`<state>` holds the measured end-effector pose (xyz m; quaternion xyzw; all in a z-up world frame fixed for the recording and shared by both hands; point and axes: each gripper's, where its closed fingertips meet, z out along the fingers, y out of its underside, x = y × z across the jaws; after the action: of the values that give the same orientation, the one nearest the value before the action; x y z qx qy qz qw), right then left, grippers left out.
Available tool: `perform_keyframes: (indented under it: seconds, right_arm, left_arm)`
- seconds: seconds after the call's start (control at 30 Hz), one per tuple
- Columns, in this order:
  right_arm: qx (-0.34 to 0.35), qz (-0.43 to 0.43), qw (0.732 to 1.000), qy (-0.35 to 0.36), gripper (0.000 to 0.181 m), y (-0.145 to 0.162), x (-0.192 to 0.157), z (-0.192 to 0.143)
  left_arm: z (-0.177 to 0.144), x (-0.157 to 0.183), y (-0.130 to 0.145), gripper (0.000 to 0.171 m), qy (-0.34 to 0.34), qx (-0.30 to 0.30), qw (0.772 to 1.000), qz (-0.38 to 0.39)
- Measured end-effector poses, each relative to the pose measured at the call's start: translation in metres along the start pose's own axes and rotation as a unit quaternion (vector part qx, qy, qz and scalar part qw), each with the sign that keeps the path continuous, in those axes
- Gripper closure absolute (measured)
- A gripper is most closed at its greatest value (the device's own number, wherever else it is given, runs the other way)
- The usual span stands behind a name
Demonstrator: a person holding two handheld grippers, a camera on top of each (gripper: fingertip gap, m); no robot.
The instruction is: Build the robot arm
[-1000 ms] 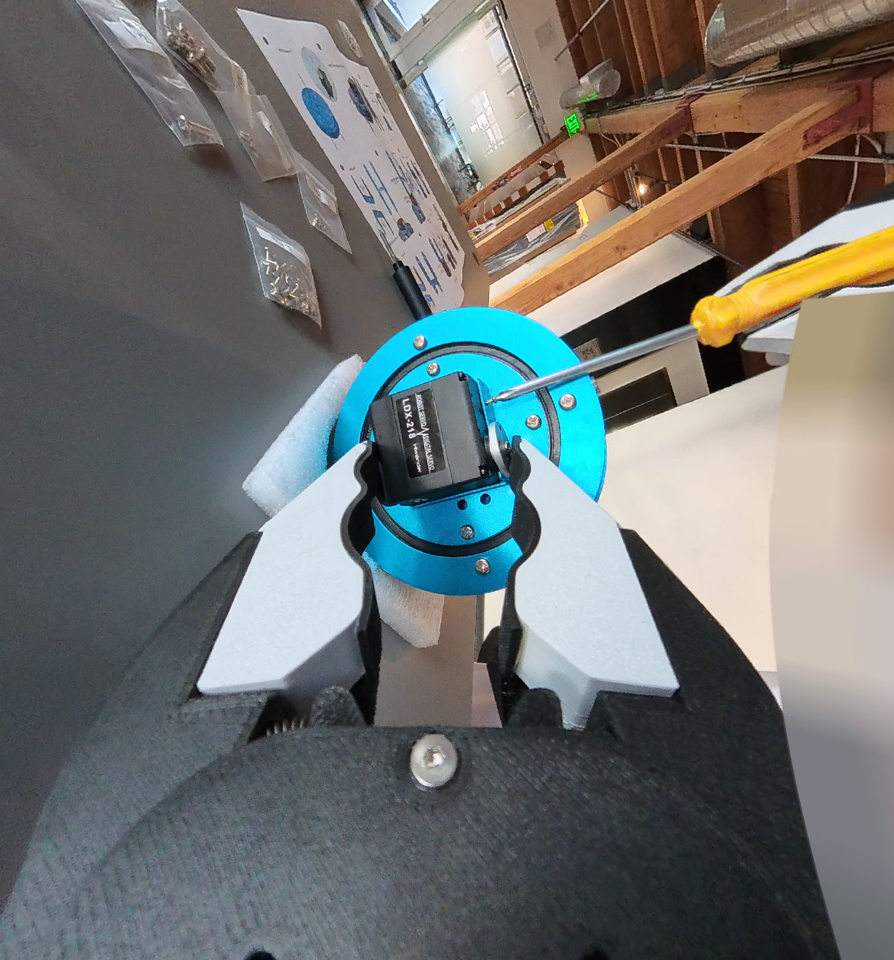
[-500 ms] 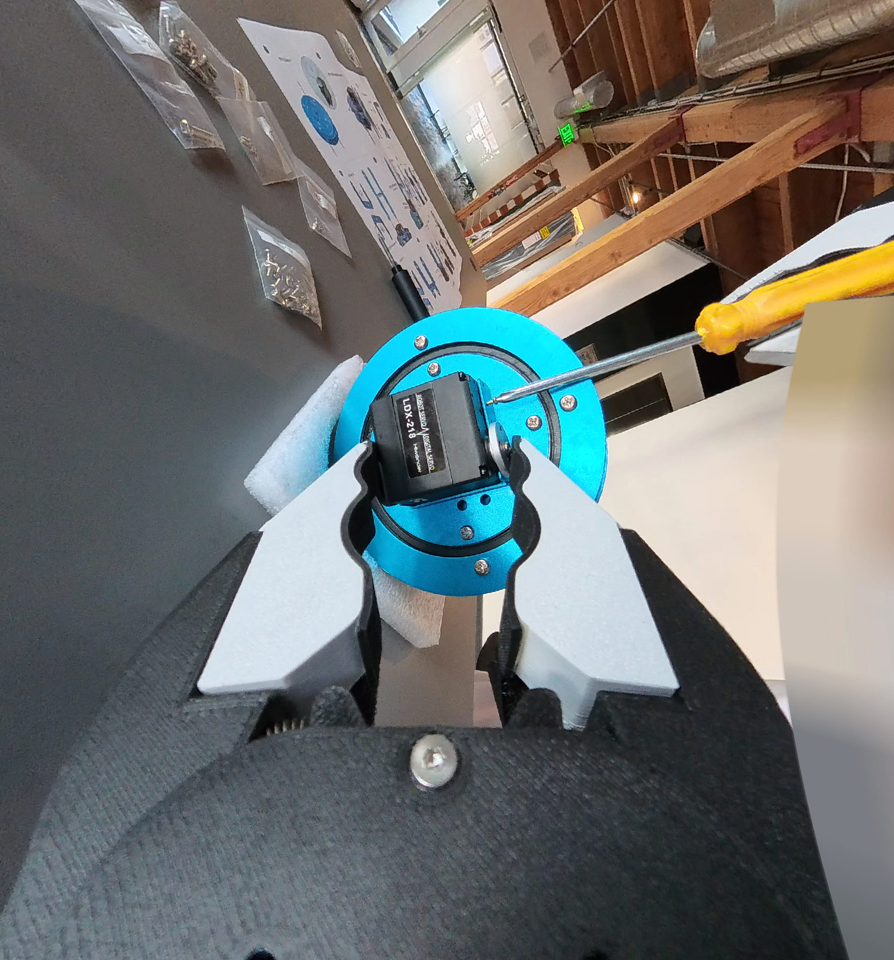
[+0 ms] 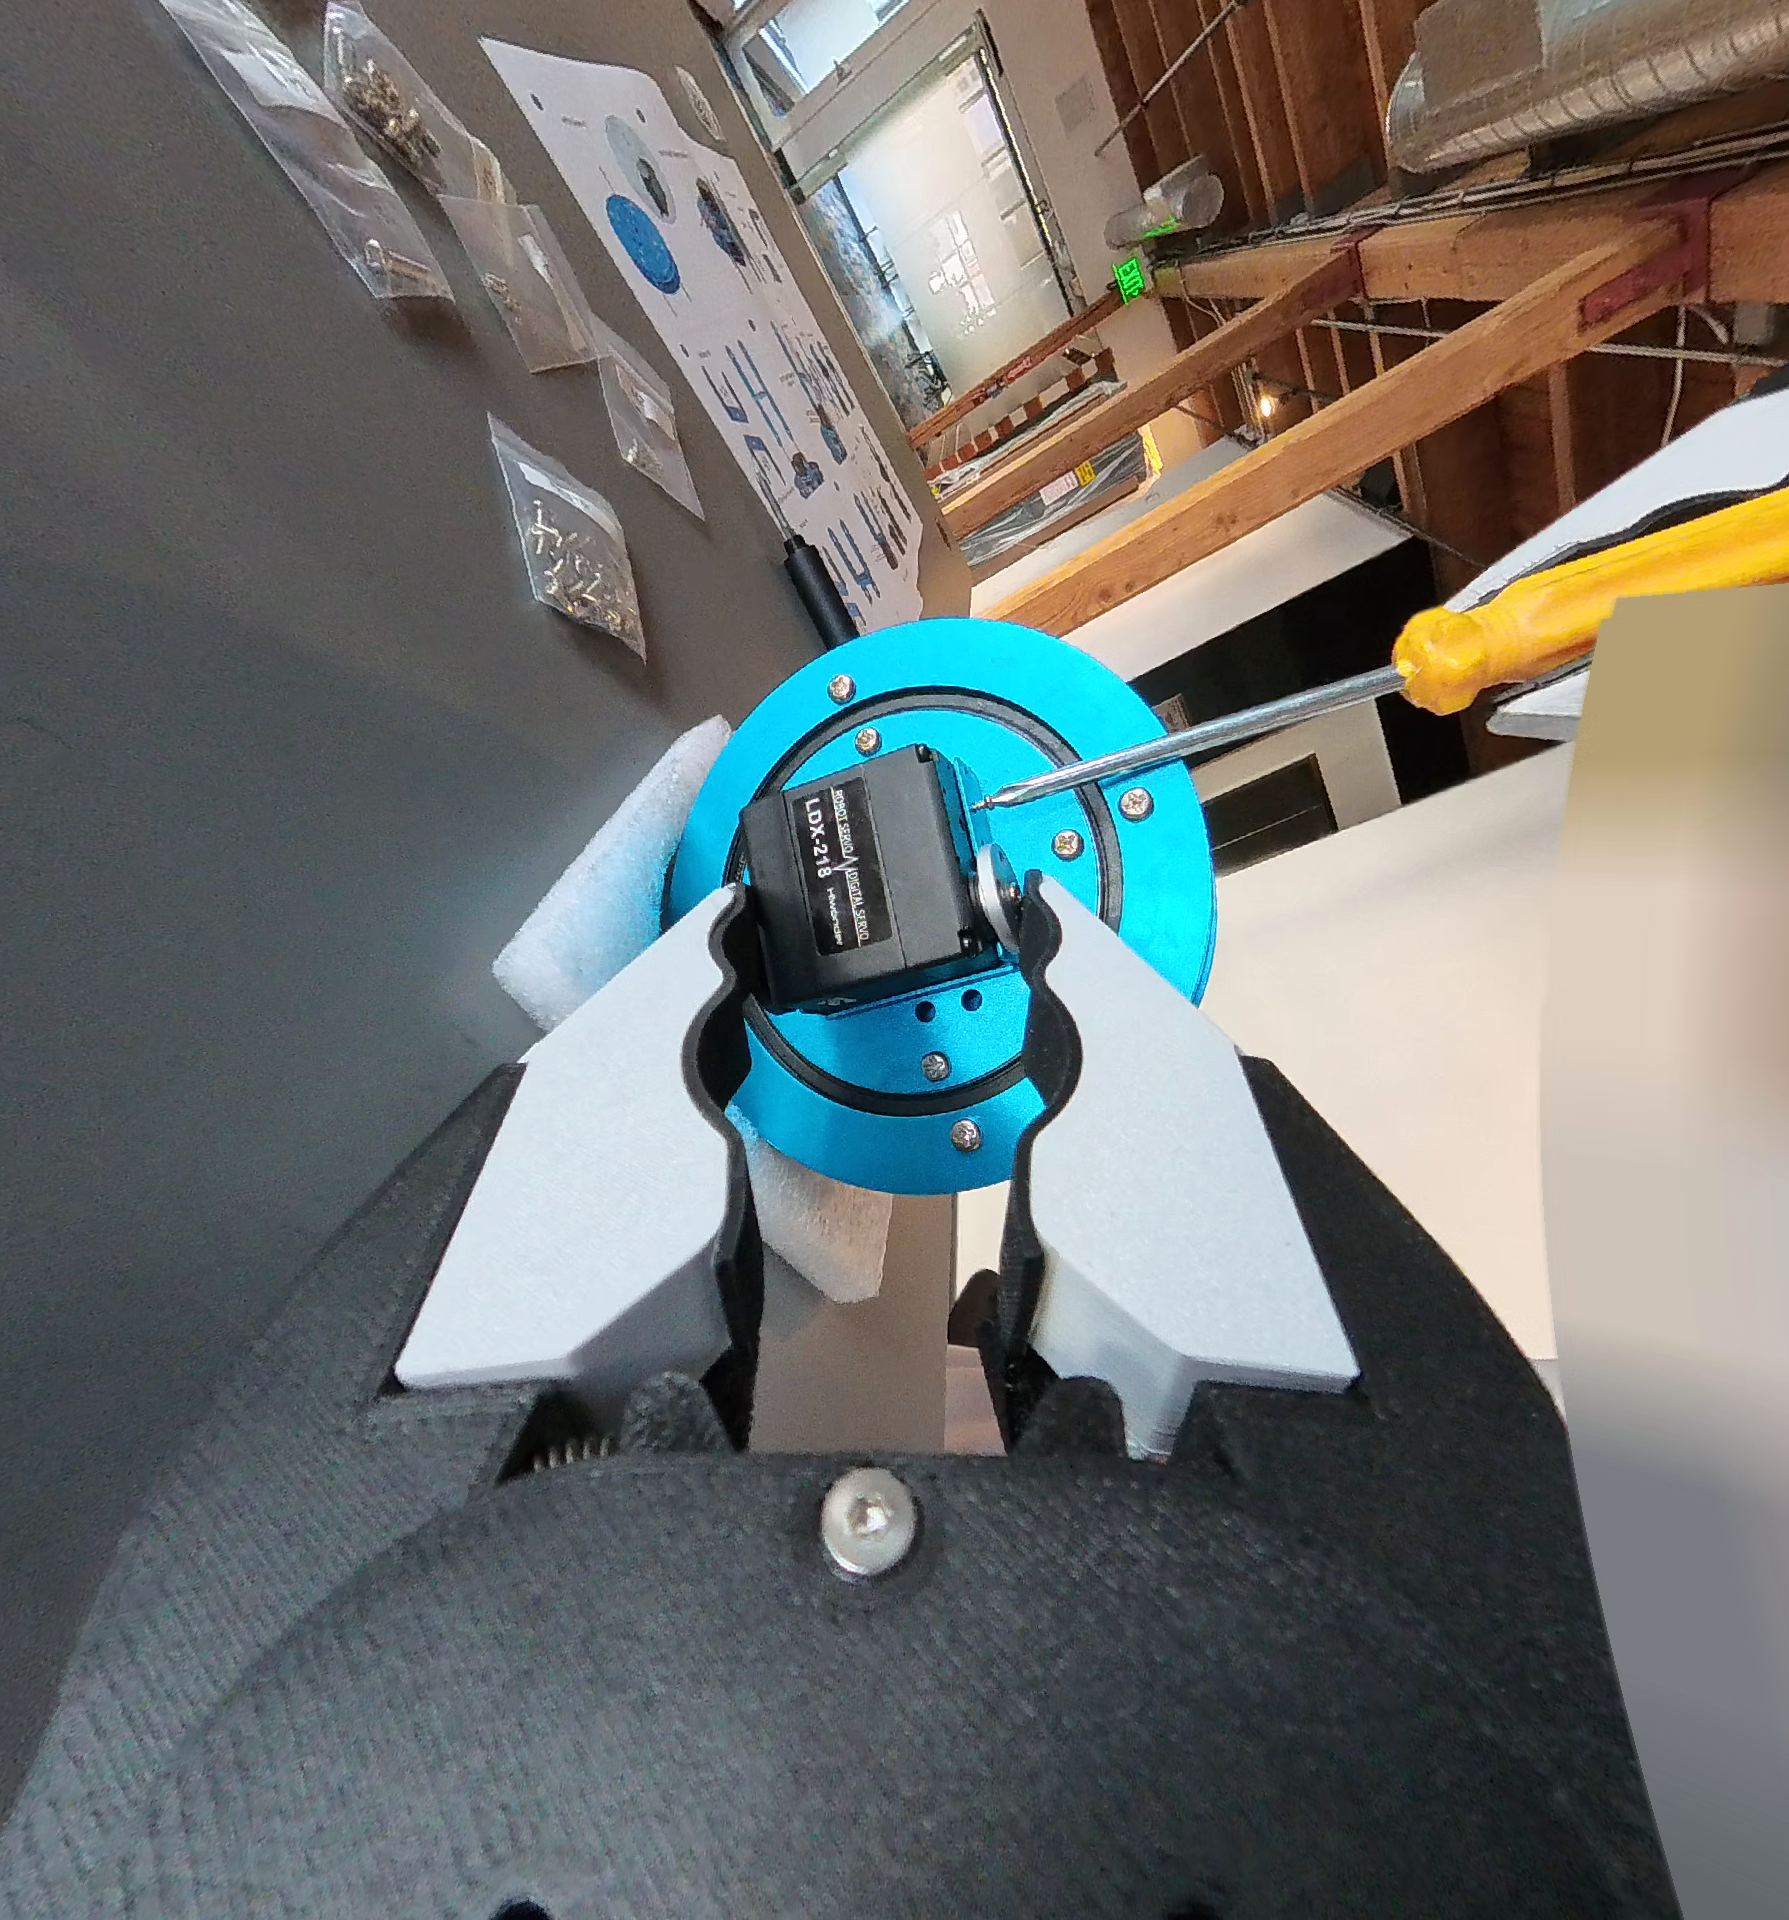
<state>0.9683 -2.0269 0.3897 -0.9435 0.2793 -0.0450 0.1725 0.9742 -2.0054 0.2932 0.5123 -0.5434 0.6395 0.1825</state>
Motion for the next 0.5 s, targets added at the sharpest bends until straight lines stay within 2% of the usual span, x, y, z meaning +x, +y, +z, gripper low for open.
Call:
perform_keyframes:
  seconds: [0.5]
  right_arm:
    - [-0.014, -0.050, 0.999, -0.011, 0.164, -0.0010, -0.0058, 0.0004]
  left_arm:
    - [-0.0037, 0.0013, 0.0059, 0.122, 0.009, -0.001, 1.000, -0.011]
